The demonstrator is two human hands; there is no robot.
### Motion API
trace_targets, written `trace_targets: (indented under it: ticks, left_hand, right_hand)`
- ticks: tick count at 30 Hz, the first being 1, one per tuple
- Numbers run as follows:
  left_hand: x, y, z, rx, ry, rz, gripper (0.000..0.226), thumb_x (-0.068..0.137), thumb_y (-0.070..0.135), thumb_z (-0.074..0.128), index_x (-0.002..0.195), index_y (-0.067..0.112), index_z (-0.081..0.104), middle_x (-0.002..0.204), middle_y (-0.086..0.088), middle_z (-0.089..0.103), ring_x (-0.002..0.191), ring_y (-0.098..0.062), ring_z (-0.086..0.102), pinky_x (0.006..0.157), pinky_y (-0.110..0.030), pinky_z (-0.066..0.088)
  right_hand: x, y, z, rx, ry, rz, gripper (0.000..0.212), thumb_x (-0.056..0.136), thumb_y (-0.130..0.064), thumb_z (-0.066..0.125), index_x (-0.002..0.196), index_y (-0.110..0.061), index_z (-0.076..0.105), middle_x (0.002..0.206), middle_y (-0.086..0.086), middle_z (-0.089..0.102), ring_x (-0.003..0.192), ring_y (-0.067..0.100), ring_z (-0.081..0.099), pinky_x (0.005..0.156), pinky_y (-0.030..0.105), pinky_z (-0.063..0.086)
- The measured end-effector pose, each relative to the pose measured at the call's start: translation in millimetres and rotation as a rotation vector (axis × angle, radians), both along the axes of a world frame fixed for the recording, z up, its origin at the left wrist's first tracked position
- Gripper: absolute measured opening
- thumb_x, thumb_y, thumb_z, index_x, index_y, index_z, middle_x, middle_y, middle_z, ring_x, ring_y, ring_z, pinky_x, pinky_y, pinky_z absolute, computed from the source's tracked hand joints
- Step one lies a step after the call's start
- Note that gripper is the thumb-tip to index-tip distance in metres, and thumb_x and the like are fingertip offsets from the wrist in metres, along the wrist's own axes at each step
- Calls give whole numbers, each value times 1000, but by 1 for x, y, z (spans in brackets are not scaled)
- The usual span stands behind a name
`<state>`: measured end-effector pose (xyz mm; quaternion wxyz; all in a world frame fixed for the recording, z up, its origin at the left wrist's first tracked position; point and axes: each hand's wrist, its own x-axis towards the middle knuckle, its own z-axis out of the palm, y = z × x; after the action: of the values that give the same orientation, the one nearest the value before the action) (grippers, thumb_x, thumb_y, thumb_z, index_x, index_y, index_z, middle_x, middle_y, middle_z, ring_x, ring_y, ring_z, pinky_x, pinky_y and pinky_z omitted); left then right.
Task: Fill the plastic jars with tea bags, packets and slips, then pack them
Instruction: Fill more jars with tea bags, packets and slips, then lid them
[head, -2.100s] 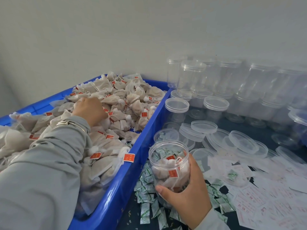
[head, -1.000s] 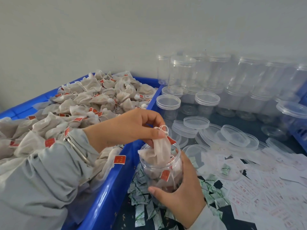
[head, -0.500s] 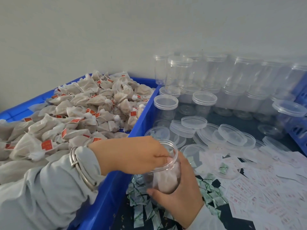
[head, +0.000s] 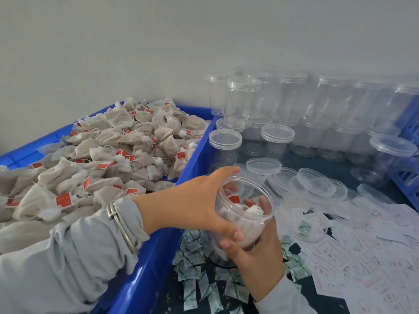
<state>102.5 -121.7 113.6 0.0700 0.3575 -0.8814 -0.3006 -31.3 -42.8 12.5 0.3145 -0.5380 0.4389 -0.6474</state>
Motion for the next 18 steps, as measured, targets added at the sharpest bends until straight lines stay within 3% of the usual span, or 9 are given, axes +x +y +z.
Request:
trace_targets:
  ticks: [3,6,9,11,14,18]
  left_hand:
    - [-3,1,0,-32,68,94,120,45,67,77,144,43,13,129,22,49,116,4,47,97,-17,37]
    - [-2,-2,4,-78,215,183,99,44,69,77,130,45,34,110,25,55,99,12,52,82,-8,40]
    - [2,-10,9,-86,413,360,96,33,71,69,121,42,43,102,22,57,81,15,55,69,-9,38]
    - [4,-16,9,-103,504,466,92,32,70,70,115,45,41,101,22,57,82,11,57,69,-10,37]
    - [4,-19,4,-148,496,541,85,36,65,77,110,45,41,99,23,54,87,9,55,68,-8,35]
    - [1,-20,-2,-157,438,491,66,42,56,81,94,55,41,95,27,52,83,28,45,64,7,31]
  right_hand:
    - [-5,-2,4,-32,50,40,78,58,-37,78,123,-48,37,118,-30,59,104,-10,59,81,3,43]
    - [-13,-6,5,40,242,60,79,63,-60,74,129,-40,35,119,-33,54,109,-13,53,84,2,41]
    - [-18,-11,-4,207,555,1,75,67,-57,71,131,-45,34,124,-31,49,119,-9,43,98,7,33]
    - [-19,-13,-13,295,866,-12,74,78,-51,67,142,-32,34,139,-18,39,132,3,32,109,14,20]
    - [-20,-13,-21,317,1182,-7,66,86,-51,57,145,-28,36,149,-9,26,139,7,17,117,25,7]
    - [-14,-11,-22,283,1219,-48,65,91,-47,52,148,-28,27,149,-2,27,141,14,18,119,35,7]
